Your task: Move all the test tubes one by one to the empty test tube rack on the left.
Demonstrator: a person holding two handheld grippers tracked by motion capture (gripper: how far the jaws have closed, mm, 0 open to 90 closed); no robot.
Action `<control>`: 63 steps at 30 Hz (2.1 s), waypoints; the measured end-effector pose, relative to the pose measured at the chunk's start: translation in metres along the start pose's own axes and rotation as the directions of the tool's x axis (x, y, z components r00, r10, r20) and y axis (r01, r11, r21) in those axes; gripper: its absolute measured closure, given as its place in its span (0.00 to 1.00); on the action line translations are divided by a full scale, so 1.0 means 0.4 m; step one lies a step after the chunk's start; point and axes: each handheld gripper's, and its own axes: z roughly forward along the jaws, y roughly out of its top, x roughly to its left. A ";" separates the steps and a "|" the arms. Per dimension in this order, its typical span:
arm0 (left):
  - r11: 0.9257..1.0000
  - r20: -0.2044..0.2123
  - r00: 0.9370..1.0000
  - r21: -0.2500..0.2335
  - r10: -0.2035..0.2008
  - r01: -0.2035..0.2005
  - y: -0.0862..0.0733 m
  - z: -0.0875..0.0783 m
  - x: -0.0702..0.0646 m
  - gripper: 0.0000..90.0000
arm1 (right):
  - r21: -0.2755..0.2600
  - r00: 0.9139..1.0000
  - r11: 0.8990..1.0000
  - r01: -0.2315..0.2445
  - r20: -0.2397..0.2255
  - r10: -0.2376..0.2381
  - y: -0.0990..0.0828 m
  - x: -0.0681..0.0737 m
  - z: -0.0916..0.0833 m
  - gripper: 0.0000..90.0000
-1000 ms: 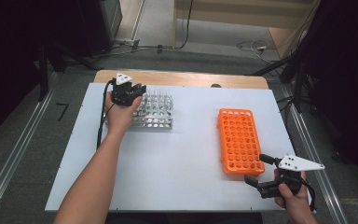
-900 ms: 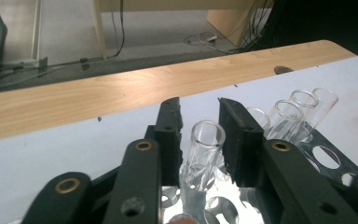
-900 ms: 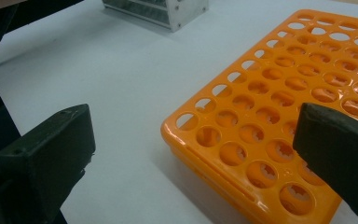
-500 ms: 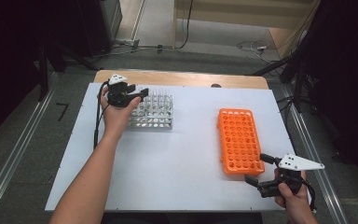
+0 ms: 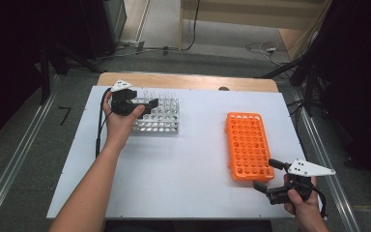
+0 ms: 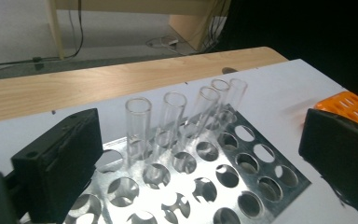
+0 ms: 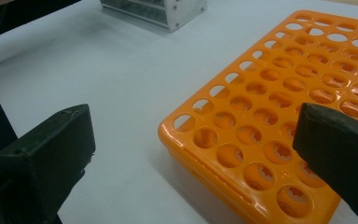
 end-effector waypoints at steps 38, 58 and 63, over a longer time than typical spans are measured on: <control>0.995 0.115 0.990 -0.065 0.079 -0.072 -0.145 -0.219 -0.171 0.00 | 0.016 1.000 1.000 0.018 0.005 -0.018 0.003 0.011 0.013 0.00; 0.987 0.098 0.988 -0.123 0.120 -0.108 -0.260 -0.371 -0.203 0.00 | 0.019 0.999 1.000 0.022 0.026 -0.022 -0.005 0.005 0.016 0.00; 0.987 0.065 0.991 -0.113 0.119 -0.112 -0.291 -0.403 -0.189 0.00 | 0.012 0.999 1.000 0.016 0.038 -0.016 -0.011 -0.002 0.014 0.00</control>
